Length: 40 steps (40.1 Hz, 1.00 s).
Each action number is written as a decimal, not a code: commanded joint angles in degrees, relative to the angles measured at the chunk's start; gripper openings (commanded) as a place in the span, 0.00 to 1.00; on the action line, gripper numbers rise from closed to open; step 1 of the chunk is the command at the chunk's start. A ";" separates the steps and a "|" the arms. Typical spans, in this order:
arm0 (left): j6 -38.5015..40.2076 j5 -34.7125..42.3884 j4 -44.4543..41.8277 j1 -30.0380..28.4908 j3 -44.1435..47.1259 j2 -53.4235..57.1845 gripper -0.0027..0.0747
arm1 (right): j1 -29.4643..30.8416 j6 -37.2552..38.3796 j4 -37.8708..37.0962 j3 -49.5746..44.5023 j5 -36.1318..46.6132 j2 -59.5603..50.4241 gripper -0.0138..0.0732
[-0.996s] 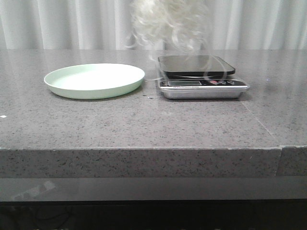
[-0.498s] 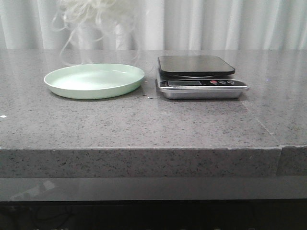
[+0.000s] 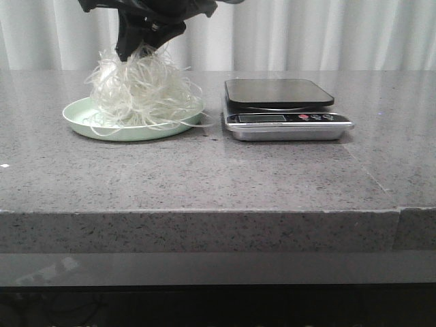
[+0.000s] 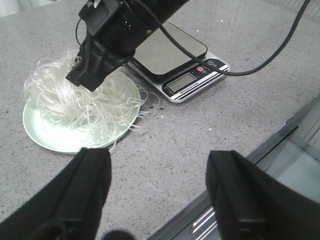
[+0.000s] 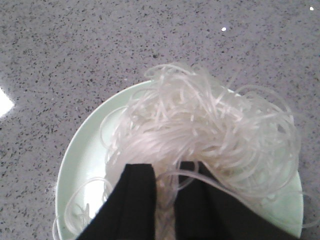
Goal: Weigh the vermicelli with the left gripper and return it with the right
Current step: 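Carry the vermicelli with the right gripper over the green plate, then lower the vermicelli onto the plate and open the right gripper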
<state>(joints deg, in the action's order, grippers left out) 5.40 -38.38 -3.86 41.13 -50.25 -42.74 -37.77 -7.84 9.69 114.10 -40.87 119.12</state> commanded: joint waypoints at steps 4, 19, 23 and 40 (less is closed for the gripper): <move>0.42 4.20 -0.10 0.46 -1.49 0.06 0.68 | -0.06 -0.59 0.17 2.28 3.24 -3.84 0.71; 0.42 4.20 -0.10 0.46 -1.49 0.06 0.68 | 0.93 -0.13 -5.03 2.28 -8.51 -13.58 0.71; 0.42 4.20 -0.10 0.46 -1.49 0.06 0.68 | 1.94 2.59 -5.64 1.85 -13.89 -18.72 0.71; 0.42 4.20 -0.10 0.46 -1.49 0.06 0.68 | 3.00 3.91 -7.69 -28.82 -6.32 -49.48 0.71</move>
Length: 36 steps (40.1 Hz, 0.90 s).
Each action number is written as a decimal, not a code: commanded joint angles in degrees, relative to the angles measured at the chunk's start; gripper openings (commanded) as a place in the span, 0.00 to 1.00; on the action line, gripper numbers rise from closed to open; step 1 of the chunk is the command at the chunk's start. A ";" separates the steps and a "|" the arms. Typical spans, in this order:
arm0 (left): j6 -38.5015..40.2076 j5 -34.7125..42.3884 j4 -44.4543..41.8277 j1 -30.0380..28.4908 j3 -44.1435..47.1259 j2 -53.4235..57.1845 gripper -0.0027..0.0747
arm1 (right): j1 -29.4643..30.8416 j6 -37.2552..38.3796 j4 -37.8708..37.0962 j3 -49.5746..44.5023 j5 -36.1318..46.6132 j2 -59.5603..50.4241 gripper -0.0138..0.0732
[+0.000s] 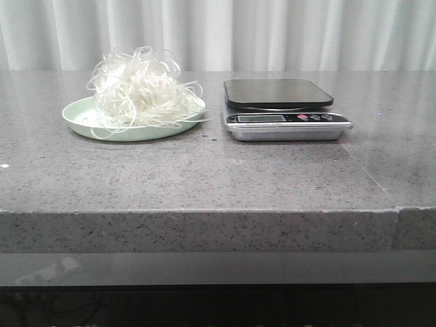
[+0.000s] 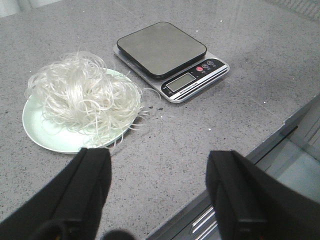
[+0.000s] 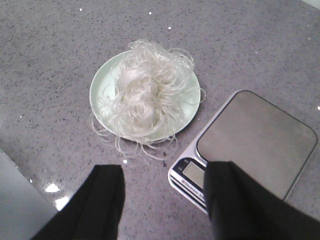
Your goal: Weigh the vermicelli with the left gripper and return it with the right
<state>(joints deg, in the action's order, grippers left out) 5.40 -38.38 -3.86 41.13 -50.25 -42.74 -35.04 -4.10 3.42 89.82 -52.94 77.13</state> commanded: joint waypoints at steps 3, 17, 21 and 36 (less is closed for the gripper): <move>0.42 4.20 -0.10 0.46 -1.49 0.06 0.68 | 0.26 0.40 -1.56 -10.03 6.50 -12.69 0.71; 0.42 4.20 -0.10 0.46 -1.49 0.06 0.68 | 1.33 1.51 -1.86 -31.97 5.30 -36.58 0.71; 0.42 4.20 -0.10 0.46 -1.49 0.06 0.68 | 1.33 1.70 -1.86 -36.56 5.13 -42.65 0.71; 0.42 4.20 -0.10 0.46 -1.49 0.06 0.68 | 1.33 1.70 -1.86 -42.45 5.15 -53.31 0.71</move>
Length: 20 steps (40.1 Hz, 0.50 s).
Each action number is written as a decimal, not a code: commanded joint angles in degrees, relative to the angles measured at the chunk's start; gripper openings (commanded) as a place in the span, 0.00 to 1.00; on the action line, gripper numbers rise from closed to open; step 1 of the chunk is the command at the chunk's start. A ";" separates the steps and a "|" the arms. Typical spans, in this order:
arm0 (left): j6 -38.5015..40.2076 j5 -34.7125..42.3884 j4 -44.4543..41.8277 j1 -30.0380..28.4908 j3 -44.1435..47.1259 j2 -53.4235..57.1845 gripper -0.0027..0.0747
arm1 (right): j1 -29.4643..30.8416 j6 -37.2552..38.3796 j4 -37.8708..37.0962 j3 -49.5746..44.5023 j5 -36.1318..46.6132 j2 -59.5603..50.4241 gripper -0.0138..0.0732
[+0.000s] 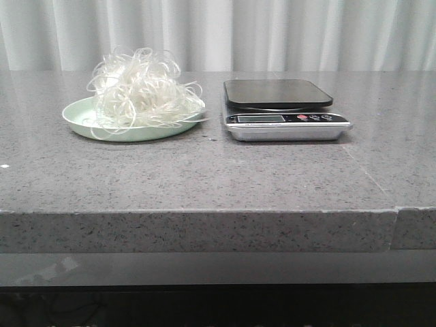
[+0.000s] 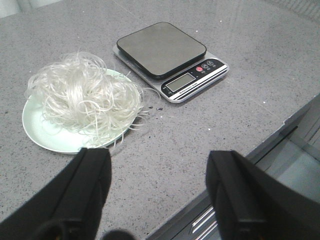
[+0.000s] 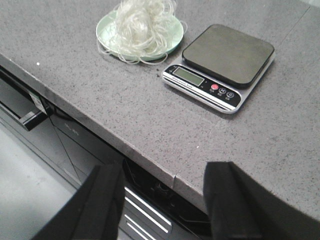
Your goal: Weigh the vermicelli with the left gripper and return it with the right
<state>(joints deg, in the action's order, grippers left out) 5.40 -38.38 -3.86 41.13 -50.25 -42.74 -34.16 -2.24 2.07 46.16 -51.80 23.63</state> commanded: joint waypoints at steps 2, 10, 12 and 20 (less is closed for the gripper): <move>0.42 4.20 -0.10 0.46 -1.49 0.06 0.68 | 0.45 -0.16 -0.52 1.21 4.01 0.26 0.71; 0.42 4.20 -0.10 0.46 -1.39 0.06 0.50 | 0.45 -0.16 -0.52 1.21 4.01 0.26 0.51; 0.42 4.20 -0.10 0.46 -1.39 0.06 0.43 | 0.45 -0.16 -0.52 1.21 4.01 0.26 0.45; 0.42 4.20 -0.10 0.46 -1.39 0.06 0.24 | 0.45 -0.16 -0.52 1.21 4.07 0.26 0.34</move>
